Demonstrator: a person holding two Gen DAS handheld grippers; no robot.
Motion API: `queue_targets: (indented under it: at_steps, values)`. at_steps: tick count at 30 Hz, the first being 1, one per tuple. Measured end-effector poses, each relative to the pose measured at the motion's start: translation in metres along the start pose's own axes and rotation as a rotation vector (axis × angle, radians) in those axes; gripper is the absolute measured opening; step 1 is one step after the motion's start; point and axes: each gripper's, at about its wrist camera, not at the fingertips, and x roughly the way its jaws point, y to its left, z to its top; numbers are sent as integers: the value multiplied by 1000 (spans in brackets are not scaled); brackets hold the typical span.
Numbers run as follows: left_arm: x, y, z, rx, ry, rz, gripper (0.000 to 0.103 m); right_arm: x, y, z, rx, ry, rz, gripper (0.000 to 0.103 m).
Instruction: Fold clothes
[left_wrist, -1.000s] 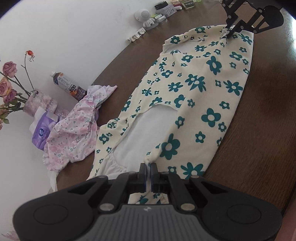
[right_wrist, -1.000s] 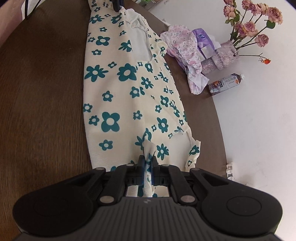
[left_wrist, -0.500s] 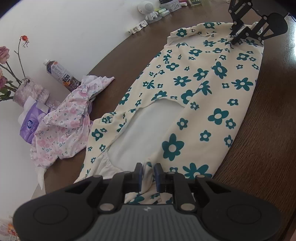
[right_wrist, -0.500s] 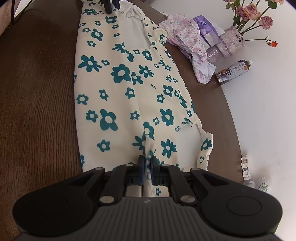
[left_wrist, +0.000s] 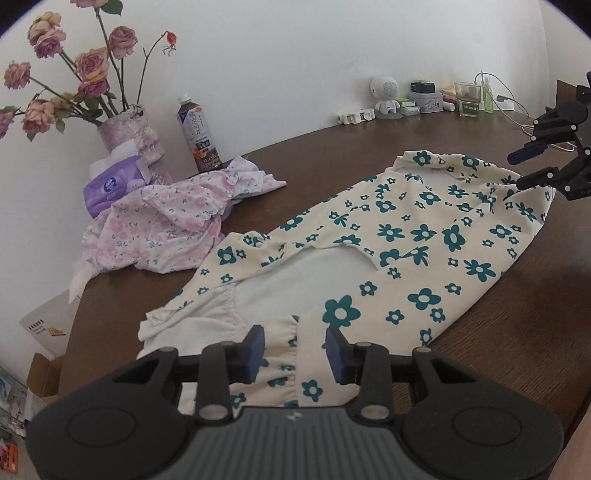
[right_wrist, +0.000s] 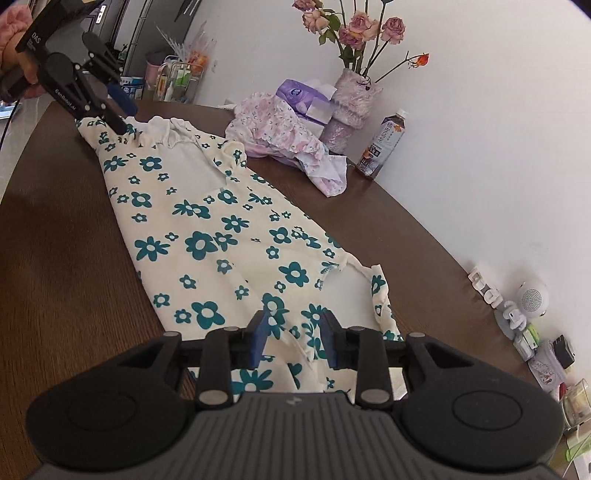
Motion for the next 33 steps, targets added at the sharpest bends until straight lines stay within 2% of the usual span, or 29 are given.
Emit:
queue_targets:
  at_steps: [3, 6, 9, 15, 19, 22, 24, 25, 27, 29, 33]
  values:
    - [6, 6, -11, -45, 12, -3, 34, 1, 1, 2, 69, -14, -11, 32]
    - [12, 12, -21, -89, 25, -6, 23, 5, 9, 7, 129, -31, 0, 32]
    - [17, 19, -32, -134, 36, -14, 23, 17, 24, 10, 179, -25, 23, 35]
    - [23, 30, -54, -189, -9, -71, 25, 48, 32, 1, 369, 31, 47, 35]
    - [20, 34, -57, -170, -35, -96, 25, 55, 32, 0, 495, 27, 55, 36]
    - [9, 31, -50, -161, -102, -110, 24, 55, 40, 13, 540, -11, 73, 36]
    - [3, 22, -45, -135, -149, -153, 26, 56, 46, 22, 566, -36, 88, 36]
    - [2, 15, -43, -117, -163, -178, 31, 61, 55, 31, 551, -45, 110, 36]
    - [3, 4, -47, -72, -164, -175, 32, 72, 72, 47, 528, -47, 145, 37]
    - [4, -8, -52, -27, -164, -171, 34, 85, 84, 57, 526, -22, 144, 37]
    - [2, 3, -73, 4, -131, -83, 36, 95, 89, 58, 551, 0, 121, 38]
